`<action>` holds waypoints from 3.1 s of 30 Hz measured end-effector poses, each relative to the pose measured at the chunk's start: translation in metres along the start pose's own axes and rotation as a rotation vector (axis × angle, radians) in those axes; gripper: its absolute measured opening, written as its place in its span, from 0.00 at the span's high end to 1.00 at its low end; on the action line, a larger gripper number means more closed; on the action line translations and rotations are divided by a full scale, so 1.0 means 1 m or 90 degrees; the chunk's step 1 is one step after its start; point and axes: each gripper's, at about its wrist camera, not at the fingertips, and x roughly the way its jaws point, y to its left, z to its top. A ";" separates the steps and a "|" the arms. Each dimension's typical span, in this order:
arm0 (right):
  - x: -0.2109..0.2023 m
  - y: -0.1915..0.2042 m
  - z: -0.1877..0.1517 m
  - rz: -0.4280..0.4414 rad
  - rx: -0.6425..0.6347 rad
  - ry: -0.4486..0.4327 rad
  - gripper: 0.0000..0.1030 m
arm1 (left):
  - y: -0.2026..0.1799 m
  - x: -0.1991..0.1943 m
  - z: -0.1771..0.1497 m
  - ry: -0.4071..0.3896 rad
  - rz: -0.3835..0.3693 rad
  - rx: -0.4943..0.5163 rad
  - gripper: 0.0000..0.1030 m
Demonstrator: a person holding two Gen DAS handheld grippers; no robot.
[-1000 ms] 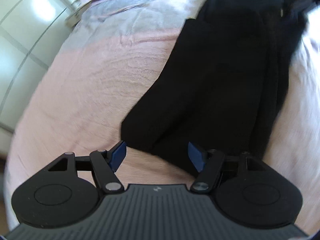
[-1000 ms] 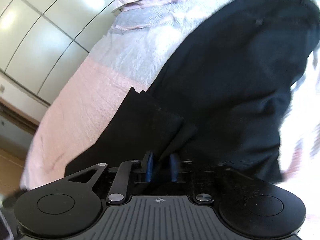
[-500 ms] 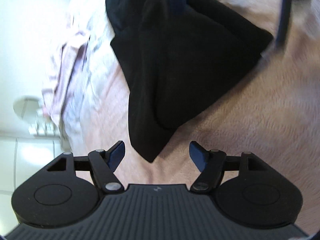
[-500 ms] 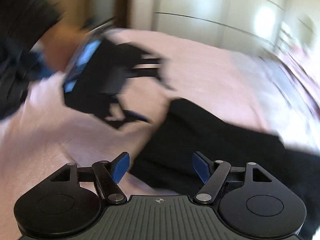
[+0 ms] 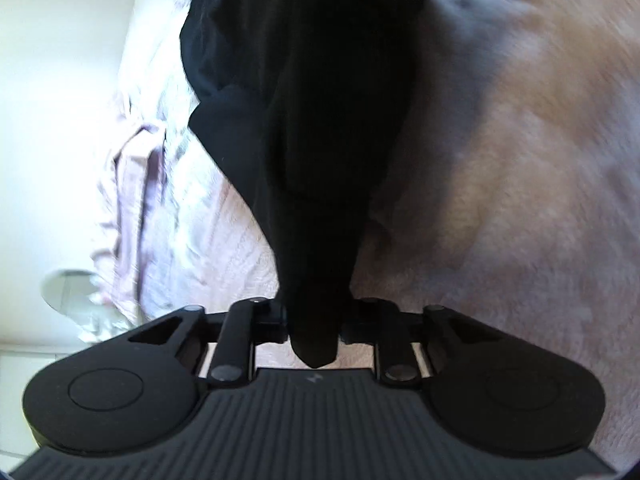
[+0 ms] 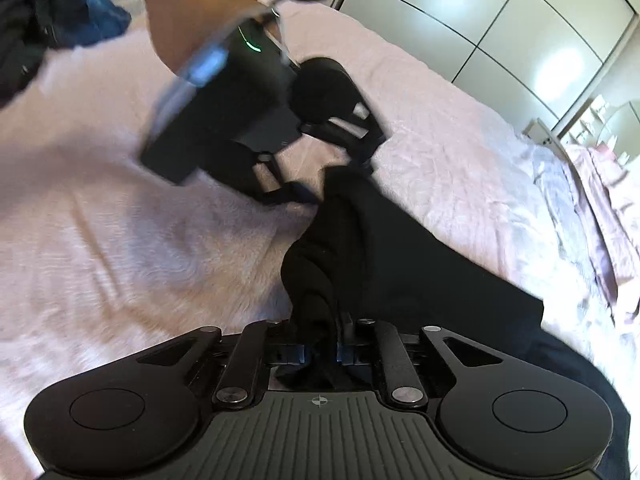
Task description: Fold clothes
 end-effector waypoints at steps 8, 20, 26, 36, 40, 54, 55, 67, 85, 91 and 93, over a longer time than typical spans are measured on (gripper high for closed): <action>-0.033 -0.010 0.021 0.051 0.072 -0.011 0.90 | 0.039 -0.040 -0.021 0.002 0.033 -0.034 0.91; -0.105 -0.020 0.058 0.159 0.174 -0.040 0.90 | 0.093 -0.101 0.002 0.036 -0.024 -0.080 0.91; -0.162 -0.134 0.039 0.213 0.318 -0.104 0.90 | 0.187 -0.085 0.049 0.054 -0.039 -0.147 0.91; -0.206 -0.357 -0.081 0.217 0.520 -0.184 0.90 | 0.342 0.060 0.211 0.002 -0.051 -0.147 0.89; -0.186 -0.443 -0.181 0.197 0.670 -0.172 0.90 | 0.365 0.157 0.276 -0.004 -0.083 -0.188 0.71; -0.124 -0.510 -0.371 0.220 0.995 -0.150 0.39 | 0.332 0.253 0.268 0.059 -0.349 -0.507 0.60; -0.122 -0.508 -0.369 0.217 0.992 -0.144 0.39 | 0.335 0.260 0.267 0.052 -0.366 -0.540 0.60; -0.127 -0.501 -0.342 0.148 0.953 -0.067 0.88 | 0.373 0.310 0.287 -0.013 -0.469 -0.718 1.00; -0.109 -0.524 -0.388 0.097 0.950 -0.118 0.87 | 0.382 0.380 0.292 0.017 -0.386 -0.809 1.00; -0.156 -0.517 -0.372 0.010 0.922 -0.088 0.72 | 0.410 0.339 0.258 0.003 -0.336 -0.819 0.96; -0.171 -0.512 -0.358 -0.015 0.892 -0.086 0.71 | 0.409 0.318 0.248 0.000 -0.346 -0.803 0.96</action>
